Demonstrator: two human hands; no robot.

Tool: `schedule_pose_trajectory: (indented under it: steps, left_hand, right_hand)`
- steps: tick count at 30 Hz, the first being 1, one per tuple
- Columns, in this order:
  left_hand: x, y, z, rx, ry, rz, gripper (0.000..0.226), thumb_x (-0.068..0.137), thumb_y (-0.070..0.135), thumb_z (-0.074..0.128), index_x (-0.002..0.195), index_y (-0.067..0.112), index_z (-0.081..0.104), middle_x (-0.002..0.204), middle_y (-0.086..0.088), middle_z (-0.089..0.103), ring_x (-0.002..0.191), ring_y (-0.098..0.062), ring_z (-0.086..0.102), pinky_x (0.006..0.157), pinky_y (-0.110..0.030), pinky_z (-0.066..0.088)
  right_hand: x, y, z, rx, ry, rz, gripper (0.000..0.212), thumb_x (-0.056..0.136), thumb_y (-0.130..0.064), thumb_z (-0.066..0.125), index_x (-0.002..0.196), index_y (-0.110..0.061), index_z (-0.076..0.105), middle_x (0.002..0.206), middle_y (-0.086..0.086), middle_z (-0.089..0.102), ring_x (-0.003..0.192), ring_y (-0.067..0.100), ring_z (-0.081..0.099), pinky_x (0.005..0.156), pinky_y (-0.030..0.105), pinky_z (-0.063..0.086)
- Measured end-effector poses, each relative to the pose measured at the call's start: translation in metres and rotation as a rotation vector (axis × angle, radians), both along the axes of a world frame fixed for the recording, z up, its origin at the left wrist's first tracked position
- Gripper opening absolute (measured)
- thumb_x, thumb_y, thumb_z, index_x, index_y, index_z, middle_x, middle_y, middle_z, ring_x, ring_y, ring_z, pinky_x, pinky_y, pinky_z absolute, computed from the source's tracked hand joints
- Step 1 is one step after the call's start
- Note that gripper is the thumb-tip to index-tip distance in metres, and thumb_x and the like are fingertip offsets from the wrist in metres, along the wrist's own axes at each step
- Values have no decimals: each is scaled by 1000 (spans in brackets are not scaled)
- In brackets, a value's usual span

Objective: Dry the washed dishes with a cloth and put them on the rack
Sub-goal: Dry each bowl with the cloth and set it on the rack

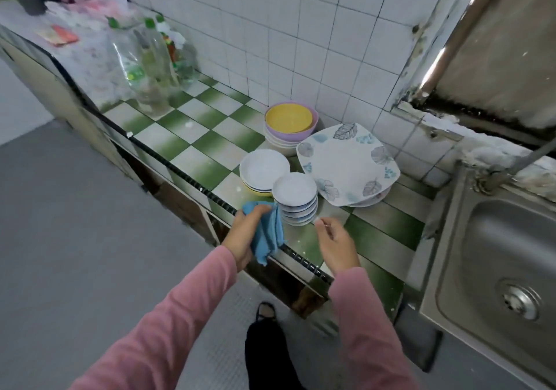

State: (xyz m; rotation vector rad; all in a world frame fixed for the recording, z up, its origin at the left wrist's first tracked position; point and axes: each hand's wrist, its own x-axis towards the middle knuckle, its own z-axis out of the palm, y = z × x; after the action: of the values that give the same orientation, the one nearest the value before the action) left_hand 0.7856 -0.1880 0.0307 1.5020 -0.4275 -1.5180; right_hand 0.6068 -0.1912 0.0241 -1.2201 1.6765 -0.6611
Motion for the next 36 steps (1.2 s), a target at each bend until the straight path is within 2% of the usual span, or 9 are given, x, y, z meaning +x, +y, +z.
schedule_pose_trajectory:
  steps: [2, 6, 9, 16, 19, 22, 26, 29, 36]
  left_hand:
    - [13, -26, -4, 30, 19, -15, 67, 76, 28, 76, 131, 10, 41, 122, -23, 59, 97, -35, 65, 67, -42, 58]
    - [32, -77, -10, 67, -48, -40, 55, 88, 15, 69, 130, 11, 34, 119, -17, 55, 106, -34, 61, 87, -50, 56]
    - [38, -112, -11, 73, -48, -100, 53, 88, 16, 69, 131, 10, 39, 123, -21, 57, 108, -37, 63, 90, -54, 55]
    - [42, -167, -20, 4, -9, -254, 50, 91, 8, 65, 136, 3, 43, 124, -21, 62, 94, -28, 68, 69, -34, 60]
    - [46, -183, -23, -16, -83, -327, 36, 97, 12, 57, 131, 7, 47, 125, -17, 62, 101, -28, 66, 83, -40, 58]
    - [55, -197, -22, -60, -274, -480, 19, 101, 22, 52, 120, 17, 53, 124, -16, 63, 109, -32, 62, 98, -50, 51]
    - [66, -212, -22, -155, -437, -597, 25, 103, 22, 48, 127, 26, 48, 124, -10, 59, 112, -31, 59, 98, -54, 50]
    - [75, -222, -29, -218, -458, -713, 30, 102, 20, 45, 121, 43, 45, 121, -7, 58, 110, -31, 59, 96, -58, 49]
    - [85, -231, -16, -205, -356, -751, 34, 105, 11, 38, 125, 38, 36, 119, -6, 52, 113, -34, 57, 96, -57, 51]
  right_hand:
    - [6, -30, -6, 9, -2, -33, 31, 103, -34, 48, 125, -15, 57, 119, 1, 61, 104, 15, 53, 90, 26, 37]
    - [17, -85, -11, 68, 22, -126, 38, 101, -40, 49, 125, -11, 54, 119, 3, 58, 108, 24, 54, 96, 32, 40]
    - [23, -111, -20, 152, 102, -122, 47, 100, -46, 49, 131, -10, 50, 127, 7, 56, 119, 29, 52, 101, 36, 40]
    - [38, -139, -43, 240, 429, -20, 52, 99, -47, 49, 137, -11, 45, 137, 14, 51, 123, 32, 51, 97, 34, 40]
    - [44, -146, -48, 235, 470, -37, 46, 100, -41, 49, 137, -13, 46, 139, 15, 46, 123, 33, 51, 99, 37, 42]
    - [48, -153, -48, 238, 594, 3, 41, 103, -35, 43, 137, -12, 48, 138, 15, 47, 124, 32, 50, 99, 37, 41]
    - [49, -157, -46, 228, 676, -28, 36, 105, -29, 36, 128, -11, 58, 129, 14, 57, 117, 32, 57, 91, 37, 45]
    - [51, -155, -47, 194, 693, -53, 35, 106, -29, 35, 127, -14, 59, 127, 12, 58, 115, 31, 57, 91, 36, 45]
    - [55, -147, -50, 151, 661, -129, 37, 106, -38, 34, 128, -22, 59, 128, 8, 59, 119, 30, 53, 91, 38, 44]
